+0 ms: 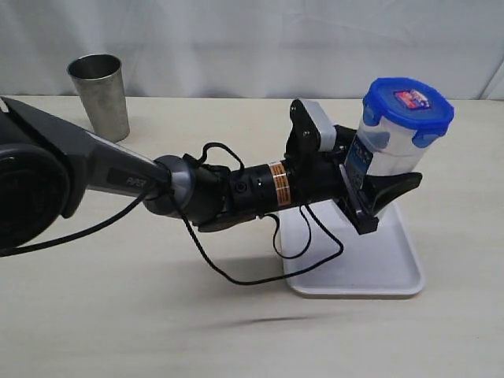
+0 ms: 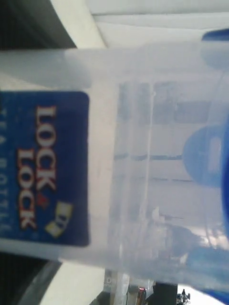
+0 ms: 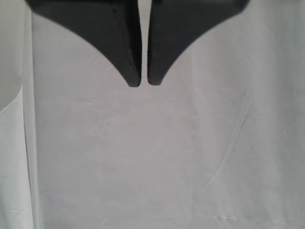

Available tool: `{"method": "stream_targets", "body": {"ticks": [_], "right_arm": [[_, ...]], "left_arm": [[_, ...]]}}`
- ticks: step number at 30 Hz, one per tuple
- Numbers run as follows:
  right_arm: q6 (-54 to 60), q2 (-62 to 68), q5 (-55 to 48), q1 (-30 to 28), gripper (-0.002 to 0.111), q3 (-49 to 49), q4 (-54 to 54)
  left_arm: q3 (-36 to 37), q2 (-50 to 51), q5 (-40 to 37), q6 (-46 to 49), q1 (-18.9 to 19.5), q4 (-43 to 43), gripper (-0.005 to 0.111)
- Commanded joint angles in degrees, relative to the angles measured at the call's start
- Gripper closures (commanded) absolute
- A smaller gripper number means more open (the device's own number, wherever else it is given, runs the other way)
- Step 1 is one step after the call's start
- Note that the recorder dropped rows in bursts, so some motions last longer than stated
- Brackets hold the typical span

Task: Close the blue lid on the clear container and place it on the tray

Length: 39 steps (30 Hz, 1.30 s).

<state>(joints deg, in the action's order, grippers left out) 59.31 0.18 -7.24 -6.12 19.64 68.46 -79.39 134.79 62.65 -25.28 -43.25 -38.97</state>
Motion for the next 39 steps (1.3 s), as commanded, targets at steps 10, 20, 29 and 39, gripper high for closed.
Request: {"method": "stream_targets", "body": {"ticks": [10,20,29,39], "right_arm": [[-0.2,-0.2,-0.3,-0.4,0.104,0.3,0.0],[-0.2,-0.2,-0.3,-0.4,0.104,0.3,0.0],[-0.2,-0.2,-0.3,-0.4,0.104,0.3,0.0],[-4.5,11.1,-13.9,-0.4,0.104,0.3,1.3]], "left_arm": [[-0.4,6.6,-1.5,-1.8,1.5,-2.6,0.107],[-0.4,6.6,-2.0,-1.8,1.9,-9.8,0.107],[-0.4,6.6,0.0,-1.8,1.9,-9.8,0.107],[-0.4,6.6,1.1,-1.8,1.9,-9.6,0.107]]}}
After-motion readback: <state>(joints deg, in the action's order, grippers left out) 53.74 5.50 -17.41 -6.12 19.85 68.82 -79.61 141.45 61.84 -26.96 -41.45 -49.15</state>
